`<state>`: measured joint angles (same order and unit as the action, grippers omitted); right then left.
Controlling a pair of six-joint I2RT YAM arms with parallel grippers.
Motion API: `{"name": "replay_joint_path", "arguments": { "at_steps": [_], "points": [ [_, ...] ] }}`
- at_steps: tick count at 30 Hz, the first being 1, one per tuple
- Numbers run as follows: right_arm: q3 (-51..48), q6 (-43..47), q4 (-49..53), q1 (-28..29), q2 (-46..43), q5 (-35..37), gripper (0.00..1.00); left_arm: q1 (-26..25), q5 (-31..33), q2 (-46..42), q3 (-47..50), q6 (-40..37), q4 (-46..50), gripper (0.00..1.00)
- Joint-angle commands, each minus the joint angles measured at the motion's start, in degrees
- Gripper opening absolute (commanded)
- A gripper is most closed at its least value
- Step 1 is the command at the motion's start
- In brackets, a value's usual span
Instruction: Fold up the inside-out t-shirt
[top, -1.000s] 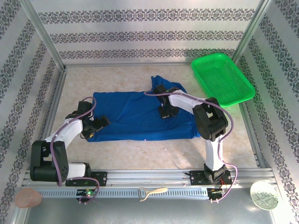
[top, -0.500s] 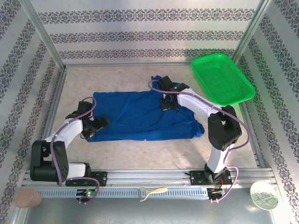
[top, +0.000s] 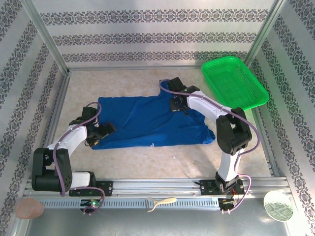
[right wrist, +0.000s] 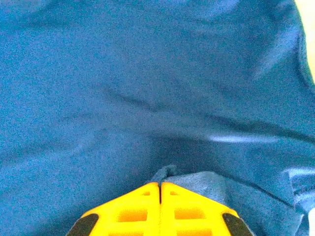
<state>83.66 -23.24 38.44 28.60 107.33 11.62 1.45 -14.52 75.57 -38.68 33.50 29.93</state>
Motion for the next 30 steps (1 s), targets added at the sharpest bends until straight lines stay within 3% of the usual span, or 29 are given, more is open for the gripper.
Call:
{"name": "replay_joint_path", "arguments": {
  "at_steps": [1, 6, 8, 10, 19, 30],
  "points": [
    [3.1, -2.7, -2.2, -0.1, 1.0, 2.2, 0.00, -0.5, 1.1, 0.2, 0.6, 0.3, -0.8, 1.00],
    [4.2, -3.3, -4.6, 0.0, 4.8, -1.6, 0.00, -0.6, 0.8, 0.0, 0.9, 0.5, -0.8, 1.00],
    [4.9, -2.0, -3.7, 0.0, 6.3, -5.2, 0.39, -0.6, 0.8, -0.1, 0.9, 0.5, -0.8, 1.00],
    [3.0, -1.3, -3.5, -0.2, 4.9, -5.1, 0.49, -0.6, 0.5, -0.3, 1.0, 0.7, -1.1, 1.00],
    [-9.4, 1.0, -4.4, -8.8, -4.7, -4.6, 0.48, -0.6, -0.1, -0.1, 0.8, 1.0, -1.7, 1.00],
    [-14.2, 3.4, -5.2, -14.3, -2.3, -5.2, 0.49, -0.5, -0.5, -0.4, 0.5, 1.3, -1.6, 1.00]
  ]
}}
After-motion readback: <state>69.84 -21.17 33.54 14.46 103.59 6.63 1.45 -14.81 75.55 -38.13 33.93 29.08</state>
